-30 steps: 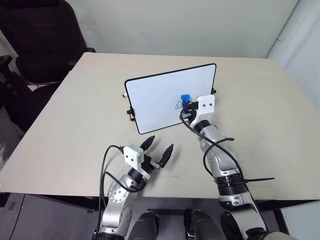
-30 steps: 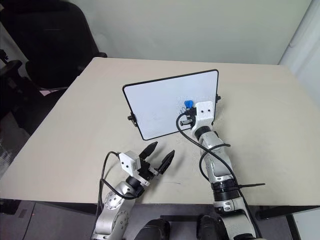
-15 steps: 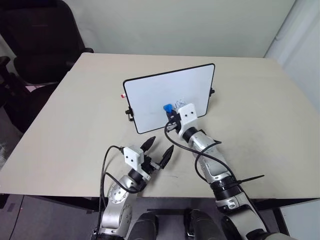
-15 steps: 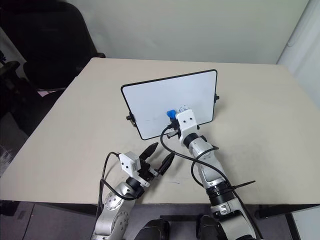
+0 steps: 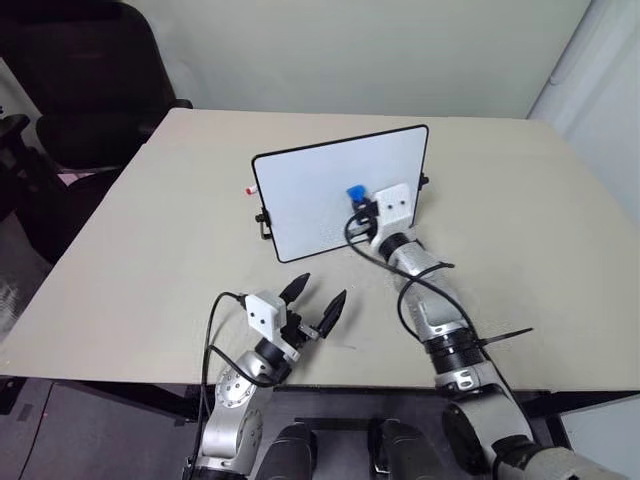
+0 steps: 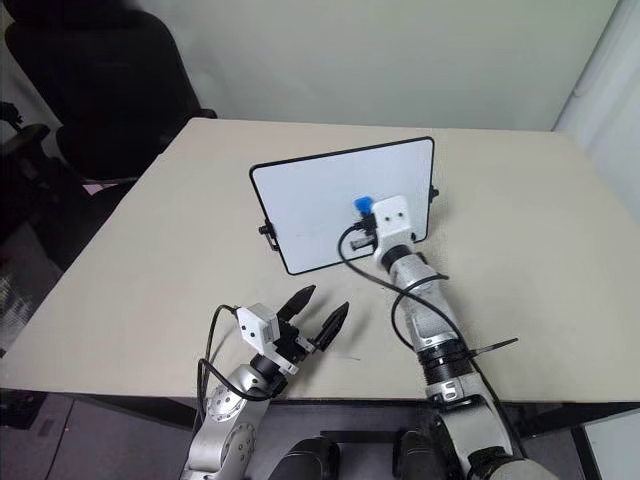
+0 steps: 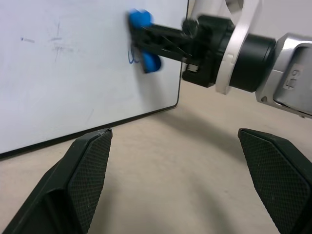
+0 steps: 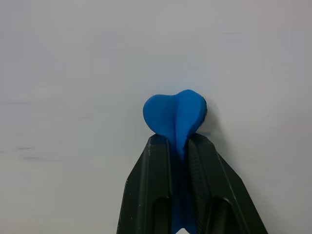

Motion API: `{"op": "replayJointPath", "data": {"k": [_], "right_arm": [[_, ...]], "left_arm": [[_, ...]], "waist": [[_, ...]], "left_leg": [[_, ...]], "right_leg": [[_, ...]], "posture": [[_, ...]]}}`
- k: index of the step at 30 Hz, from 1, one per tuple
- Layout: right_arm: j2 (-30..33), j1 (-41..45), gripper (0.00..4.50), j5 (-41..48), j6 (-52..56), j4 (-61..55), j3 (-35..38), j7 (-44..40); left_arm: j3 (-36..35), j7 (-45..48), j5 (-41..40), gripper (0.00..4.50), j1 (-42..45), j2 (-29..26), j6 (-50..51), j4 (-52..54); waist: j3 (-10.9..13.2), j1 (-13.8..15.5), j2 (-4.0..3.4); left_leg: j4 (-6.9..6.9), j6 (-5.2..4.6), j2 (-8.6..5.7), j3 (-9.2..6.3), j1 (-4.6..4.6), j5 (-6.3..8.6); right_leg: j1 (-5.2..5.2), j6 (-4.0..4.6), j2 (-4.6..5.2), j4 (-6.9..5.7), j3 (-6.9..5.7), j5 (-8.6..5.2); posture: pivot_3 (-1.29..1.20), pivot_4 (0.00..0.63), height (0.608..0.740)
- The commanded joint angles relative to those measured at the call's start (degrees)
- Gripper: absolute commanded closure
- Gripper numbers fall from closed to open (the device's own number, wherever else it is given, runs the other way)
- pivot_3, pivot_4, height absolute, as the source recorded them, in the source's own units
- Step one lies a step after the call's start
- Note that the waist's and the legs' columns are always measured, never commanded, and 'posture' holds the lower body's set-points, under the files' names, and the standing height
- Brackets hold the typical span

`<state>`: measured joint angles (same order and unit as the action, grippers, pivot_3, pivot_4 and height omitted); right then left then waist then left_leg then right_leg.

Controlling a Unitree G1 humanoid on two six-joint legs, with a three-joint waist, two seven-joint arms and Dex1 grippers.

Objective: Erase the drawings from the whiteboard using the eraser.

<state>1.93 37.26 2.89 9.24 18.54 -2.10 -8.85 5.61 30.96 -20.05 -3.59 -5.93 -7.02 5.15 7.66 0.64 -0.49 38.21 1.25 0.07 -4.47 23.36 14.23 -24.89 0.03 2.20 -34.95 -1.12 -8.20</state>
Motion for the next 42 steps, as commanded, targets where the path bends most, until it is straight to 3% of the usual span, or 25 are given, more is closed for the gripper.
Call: {"op": "replayJointPath", "data": {"k": [1,11,16,27,37,42], "right_arm": [[0.45,1.54,4.29,-0.78,-1.24,1.00,1.69,2.59],[-1.92,0.60,4.29,-2.11,-0.58,0.08,-1.72,2.21],[-4.34,-0.05,4.29,-2.70,0.97,-1.83,-4.79,0.73],[-6.19,-1.98,4.29,-3.43,1.62,-4.94,-11.76,-5.12],[-3.69,2.81,4.29,-2.12,2.14,1.17,-3.85,0.06],[-2.03,4.07,4.29,-2.04,1.53,3.93,-1.01,2.33]], "left_arm": [[0.32,0.48,-0.32,0.00,0.33,0.18,-0.18,1.87],[0.54,0.47,-0.18,0.00,0.48,0.31,0.01,1.81],[0.54,0.40,-0.17,0.00,0.42,0.37,-0.01,1.89],[0.44,-0.04,-0.13,0.00,-0.20,0.30,-0.05,2.75],[0.23,-0.29,-0.16,0.00,-0.27,0.46,-0.15,2.79],[0.13,-0.08,-0.29,0.00,0.06,0.34,-0.08,2.54]], "waist": [[0.01,-0.09,-0.01],[0.02,-0.99,-0.04],[0.02,-2.13,-0.04],[0.03,-1.71,-0.06],[0.03,-1.06,-0.06],[0.05,-0.88,-0.09]], "left_leg": [[0.00,0.00,0.01,0.00,0.00,0.00],[-0.07,-0.10,0.09,0.02,0.03,-0.13],[-0.11,-0.35,0.14,0.10,0.05,-0.03],[-0.15,0.17,0.24,0.10,0.12,0.12],[-0.13,0.21,0.24,0.10,0.16,0.06],[-0.09,0.20,0.23,0.10,0.18,-0.06]], "right_leg": [[0.00,0.00,0.00,0.00,0.00,0.00],[-0.15,-0.37,-0.01,0.01,-0.09,0.10],[-0.29,0.12,-0.03,0.02,-0.09,0.25],[-0.34,-0.08,-0.10,0.00,-0.11,0.10],[-0.34,0.32,-0.09,-0.01,-0.11,0.34],[-0.26,0.00,-0.07,0.03,-0.06,0.16]], "posture": [[0.00,0.150,0.740],[0.00,0.150,0.740],[0.00,0.150,0.740],[0.00,0.150,0.740],[0.00,0.150,0.740],[0.00,0.150,0.740]]}}
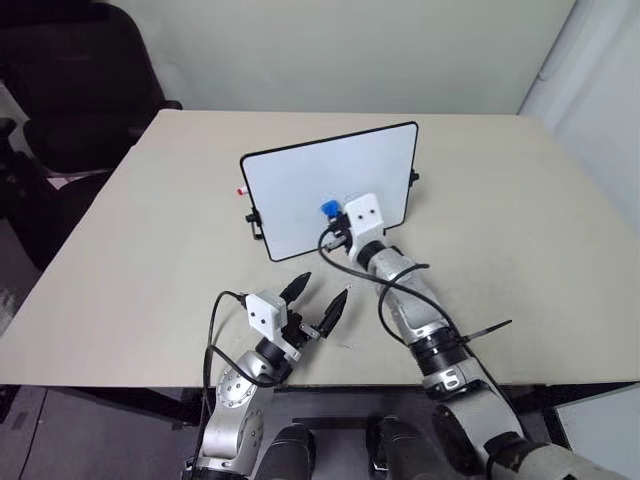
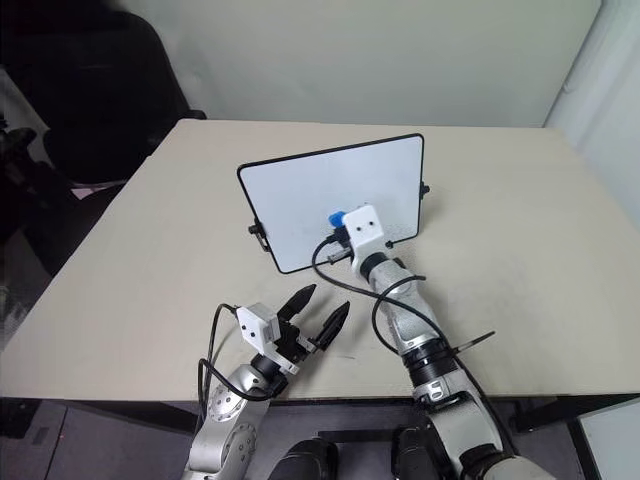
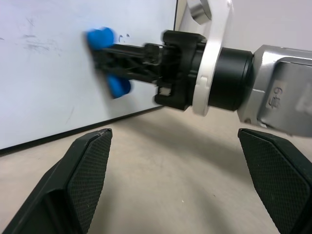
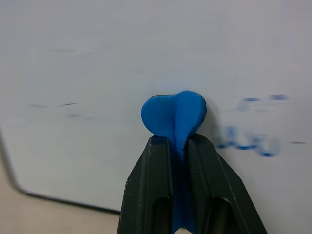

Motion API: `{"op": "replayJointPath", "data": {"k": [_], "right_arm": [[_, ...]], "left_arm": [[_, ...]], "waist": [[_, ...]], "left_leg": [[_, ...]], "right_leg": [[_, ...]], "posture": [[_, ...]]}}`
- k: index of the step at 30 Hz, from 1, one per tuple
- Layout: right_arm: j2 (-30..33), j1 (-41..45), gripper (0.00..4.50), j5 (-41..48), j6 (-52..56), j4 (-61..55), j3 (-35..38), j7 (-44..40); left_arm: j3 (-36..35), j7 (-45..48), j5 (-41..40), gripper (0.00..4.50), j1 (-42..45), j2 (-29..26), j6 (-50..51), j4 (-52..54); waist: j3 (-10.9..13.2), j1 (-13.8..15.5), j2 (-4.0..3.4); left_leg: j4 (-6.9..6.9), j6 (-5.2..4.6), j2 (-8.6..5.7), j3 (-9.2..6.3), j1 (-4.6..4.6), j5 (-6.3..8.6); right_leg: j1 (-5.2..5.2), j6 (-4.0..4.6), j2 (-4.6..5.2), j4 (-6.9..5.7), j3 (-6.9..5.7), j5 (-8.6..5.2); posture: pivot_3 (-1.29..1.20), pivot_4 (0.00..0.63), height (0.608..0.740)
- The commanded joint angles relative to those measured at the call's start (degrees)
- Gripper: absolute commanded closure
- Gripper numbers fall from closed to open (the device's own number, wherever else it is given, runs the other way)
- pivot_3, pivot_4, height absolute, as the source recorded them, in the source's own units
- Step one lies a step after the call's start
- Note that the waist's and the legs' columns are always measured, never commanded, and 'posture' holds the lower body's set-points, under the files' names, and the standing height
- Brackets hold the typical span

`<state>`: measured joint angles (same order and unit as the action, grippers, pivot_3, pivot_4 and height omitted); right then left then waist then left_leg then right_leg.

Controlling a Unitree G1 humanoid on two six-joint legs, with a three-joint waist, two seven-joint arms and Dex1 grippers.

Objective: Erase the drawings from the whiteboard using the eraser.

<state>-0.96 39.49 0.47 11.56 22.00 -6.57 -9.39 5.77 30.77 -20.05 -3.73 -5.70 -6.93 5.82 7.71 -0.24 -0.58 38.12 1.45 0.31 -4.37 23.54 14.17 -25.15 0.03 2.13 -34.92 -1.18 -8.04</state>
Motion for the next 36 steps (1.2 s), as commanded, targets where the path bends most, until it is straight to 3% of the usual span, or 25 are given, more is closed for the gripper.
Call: {"op": "replayJointPath", "data": {"k": [1,8,20,36], "right_arm": [[1.15,2.07,4.29,0.31,-0.62,1.13,4.05,3.48],[1.19,2.82,4.29,-0.98,-1.01,3.47,4.18,5.11],[-2.74,1.29,4.29,-2.39,-0.61,-1.46,-3.10,0.38],[-3.95,0.00,4.29,-2.69,1.12,-3.20,-6.17,-3.08]], "left_arm": [[-0.03,0.21,-0.30,0.00,0.28,0.04,-0.16,1.82],[0.11,0.54,-0.35,0.00,0.41,-0.21,0.04,1.95],[0.14,0.68,-0.44,0.00,0.72,0.00,0.22,1.80],[0.43,0.31,0.17,0.00,0.18,0.45,-0.35,2.07]], "waist": [[0.00,0.00,-0.01],[0.02,-0.04,-0.04],[0.02,-1.82,-0.04],[0.03,-1.39,-0.05]], "left_leg": [[0.00,0.00,0.00,0.00,0.04,0.00],[-0.02,0.00,0.02,0.00,0.23,0.00],[-0.09,0.21,0.24,0.17,0.15,-0.22],[-0.03,0.46,1.33,0.22,0.16,-0.09]], "right_leg": [[0.00,0.00,0.00,0.02,0.01,0.00],[-0.12,0.00,0.00,0.04,0.03,0.00],[-0.39,-0.14,-0.03,-0.01,-0.18,0.24],[-0.48,0.36,-1.05,0.07,-0.20,0.21]], "posture": [[0.00,0.150,0.740],[0.00,0.150,0.740],[0.00,0.150,0.740],[0.00,0.150,0.740]]}}
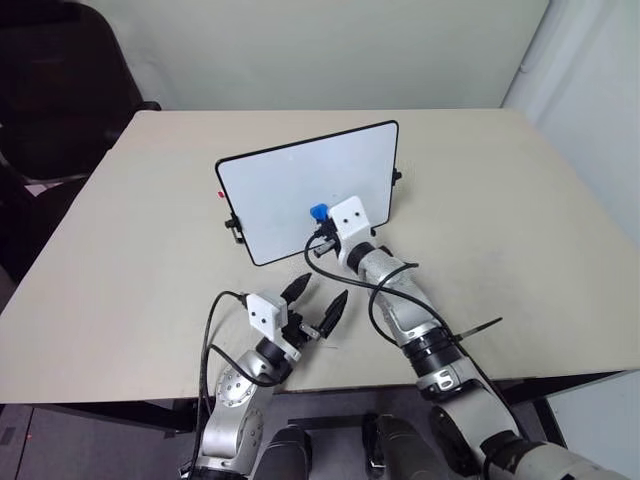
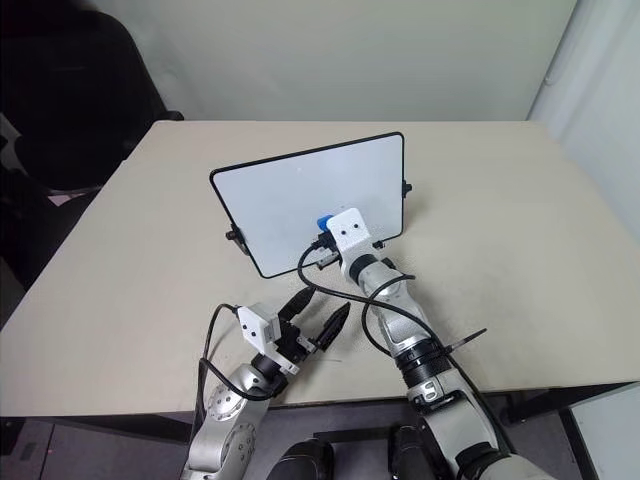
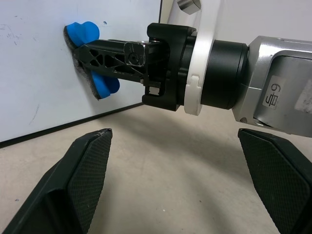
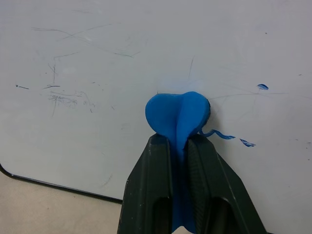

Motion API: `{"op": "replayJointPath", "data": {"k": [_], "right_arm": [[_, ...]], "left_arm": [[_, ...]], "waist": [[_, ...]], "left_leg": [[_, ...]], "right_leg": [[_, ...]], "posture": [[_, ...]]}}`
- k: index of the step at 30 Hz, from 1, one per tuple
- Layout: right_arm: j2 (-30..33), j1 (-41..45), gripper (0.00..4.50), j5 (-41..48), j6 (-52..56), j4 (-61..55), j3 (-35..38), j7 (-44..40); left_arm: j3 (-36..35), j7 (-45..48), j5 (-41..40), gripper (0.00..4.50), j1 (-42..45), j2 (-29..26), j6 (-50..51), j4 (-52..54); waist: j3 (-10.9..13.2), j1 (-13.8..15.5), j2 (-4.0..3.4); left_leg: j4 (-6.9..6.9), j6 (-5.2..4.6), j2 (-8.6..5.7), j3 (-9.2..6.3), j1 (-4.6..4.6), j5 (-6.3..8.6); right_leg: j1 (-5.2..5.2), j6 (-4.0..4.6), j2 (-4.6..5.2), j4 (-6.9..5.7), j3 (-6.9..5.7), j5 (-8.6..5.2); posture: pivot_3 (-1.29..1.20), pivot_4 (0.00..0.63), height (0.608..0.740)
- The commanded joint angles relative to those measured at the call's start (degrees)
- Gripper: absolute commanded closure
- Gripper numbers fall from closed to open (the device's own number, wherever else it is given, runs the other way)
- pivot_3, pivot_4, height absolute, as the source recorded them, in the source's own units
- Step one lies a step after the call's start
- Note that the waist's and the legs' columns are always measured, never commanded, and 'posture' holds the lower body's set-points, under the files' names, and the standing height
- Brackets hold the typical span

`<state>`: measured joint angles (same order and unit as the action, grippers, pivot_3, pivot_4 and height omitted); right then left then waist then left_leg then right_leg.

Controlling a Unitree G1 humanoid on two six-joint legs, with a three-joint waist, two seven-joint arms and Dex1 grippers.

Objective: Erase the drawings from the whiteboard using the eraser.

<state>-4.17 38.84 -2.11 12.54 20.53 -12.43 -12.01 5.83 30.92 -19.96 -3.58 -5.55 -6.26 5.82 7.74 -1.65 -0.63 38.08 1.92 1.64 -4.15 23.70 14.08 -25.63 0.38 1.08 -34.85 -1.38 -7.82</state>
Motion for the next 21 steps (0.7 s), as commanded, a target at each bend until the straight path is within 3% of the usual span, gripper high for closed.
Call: {"op": "replayJointPath", "data": {"k": [1,21], "right_arm": [[-0.55,0.72,4.29,-0.17,0.26,-1.46,-0.05,-0.28],[2.69,3.07,4.29,-0.52,0.63,4.92,6.34,6.54]], "left_arm": [[0.34,0.18,0.07,0.00,0.05,0.30,-1.02,2.01],[0.02,0.55,-0.25,0.00,1.12,0.25,-0.76,1.03]], "waist": [[0.00,0.04,0.00],[0.00,1.39,0.00]], "left_leg": [[0.00,0.00,0.01,0.00,0.00,0.00],[0.08,0.28,0.05,0.01,0.02,-0.08]], "right_leg": [[-0.01,0.02,-0.01,-0.01,0.00,-0.01],[0.05,0.24,-0.04,-0.07,0.01,0.10]], "posture": [[0.00,0.150,0.740],[0.00,0.150,0.740]]}}
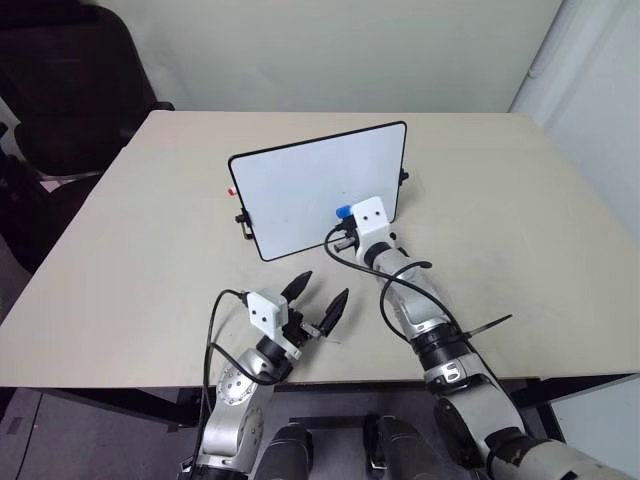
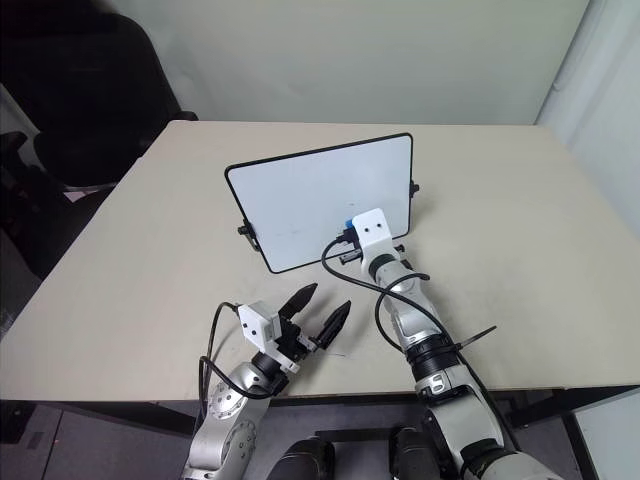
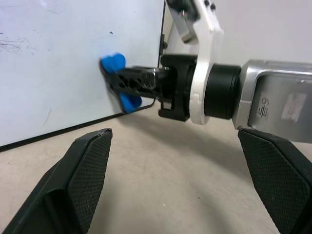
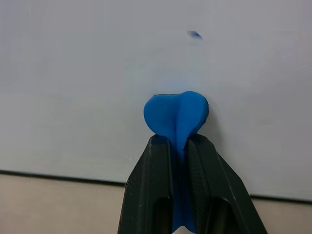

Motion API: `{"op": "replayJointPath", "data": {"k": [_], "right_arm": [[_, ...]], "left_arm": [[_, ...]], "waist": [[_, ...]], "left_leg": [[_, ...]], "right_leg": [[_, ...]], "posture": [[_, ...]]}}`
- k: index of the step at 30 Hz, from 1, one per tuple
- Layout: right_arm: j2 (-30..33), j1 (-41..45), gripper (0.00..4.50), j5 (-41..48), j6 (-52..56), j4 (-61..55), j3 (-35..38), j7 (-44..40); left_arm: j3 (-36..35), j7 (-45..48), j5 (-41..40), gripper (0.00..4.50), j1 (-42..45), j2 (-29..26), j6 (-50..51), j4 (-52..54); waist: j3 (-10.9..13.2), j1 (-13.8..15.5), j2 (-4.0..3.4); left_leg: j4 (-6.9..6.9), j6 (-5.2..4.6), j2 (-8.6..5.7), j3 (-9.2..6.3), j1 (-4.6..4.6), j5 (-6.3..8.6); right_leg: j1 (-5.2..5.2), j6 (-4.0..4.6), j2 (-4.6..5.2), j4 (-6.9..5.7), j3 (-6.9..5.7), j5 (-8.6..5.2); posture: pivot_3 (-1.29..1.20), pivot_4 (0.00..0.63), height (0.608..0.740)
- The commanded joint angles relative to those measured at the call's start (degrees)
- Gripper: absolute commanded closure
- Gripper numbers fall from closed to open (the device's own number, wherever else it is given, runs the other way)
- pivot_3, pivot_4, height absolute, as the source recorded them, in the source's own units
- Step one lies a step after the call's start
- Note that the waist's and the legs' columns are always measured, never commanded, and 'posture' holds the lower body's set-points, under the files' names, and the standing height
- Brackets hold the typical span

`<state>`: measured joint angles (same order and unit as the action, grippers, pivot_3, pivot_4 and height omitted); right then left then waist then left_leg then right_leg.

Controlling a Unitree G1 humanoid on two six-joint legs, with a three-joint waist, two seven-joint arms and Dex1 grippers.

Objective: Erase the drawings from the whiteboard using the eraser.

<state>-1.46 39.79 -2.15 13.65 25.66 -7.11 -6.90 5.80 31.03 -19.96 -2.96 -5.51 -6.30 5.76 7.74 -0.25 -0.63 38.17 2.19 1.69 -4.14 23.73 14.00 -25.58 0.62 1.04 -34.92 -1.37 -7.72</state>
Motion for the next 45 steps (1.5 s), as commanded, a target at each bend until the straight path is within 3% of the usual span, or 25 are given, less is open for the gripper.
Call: {"op": "replayJointPath", "data": {"k": [1,31,41,45], "right_arm": [[0.04,2.21,4.29,-0.48,-0.53,-0.12,1.07,1.53],[-0.26,7.45,4.29,1.81,2.70,-13.79,2.07,-0.62],[-0.59,2.22,4.29,-0.05,4.27,-11.41,-1.41,-1.79],[-0.16,1.01,4.29,-0.75,4.82,-9.99,-2.35,-1.86]], "left_arm": [[0.05,0.40,-0.25,0.00,0.45,0.23,-0.70,1.16],[-0.03,0.49,-0.95,0.00,-0.31,0.61,-0.38,1.58],[0.05,0.57,-1.08,0.00,-0.38,0.51,-0.48,1.50],[0.01,0.71,-1.12,0.00,-0.24,0.42,-0.52,1.29]], "waist": [[0.00,-0.05,0.00],[0.01,-0.38,-0.02],[0.00,-0.30,-0.01],[0.00,-0.29,-0.01]], "left_leg": [[0.00,0.00,0.00,0.00,-0.01,-0.01],[-0.05,-0.20,0.02,0.06,0.18,-0.17],[-0.04,-0.53,0.02,0.07,0.18,-0.18],[-0.02,-0.50,0.03,0.09,0.13,-0.21]], "right_leg": [[0.00,0.00,0.00,0.00,0.00,0.00],[-0.30,-0.01,0.00,0.00,-0.01,0.06],[-0.37,0.47,0.00,0.02,-0.02,0.31],[-0.35,0.06,0.00,-0.01,-0.02,0.08]], "posture": [[0.00,0.150,0.740],[0.00,0.150,0.740],[0.00,0.150,0.740],[0.00,0.150,0.740]]}}
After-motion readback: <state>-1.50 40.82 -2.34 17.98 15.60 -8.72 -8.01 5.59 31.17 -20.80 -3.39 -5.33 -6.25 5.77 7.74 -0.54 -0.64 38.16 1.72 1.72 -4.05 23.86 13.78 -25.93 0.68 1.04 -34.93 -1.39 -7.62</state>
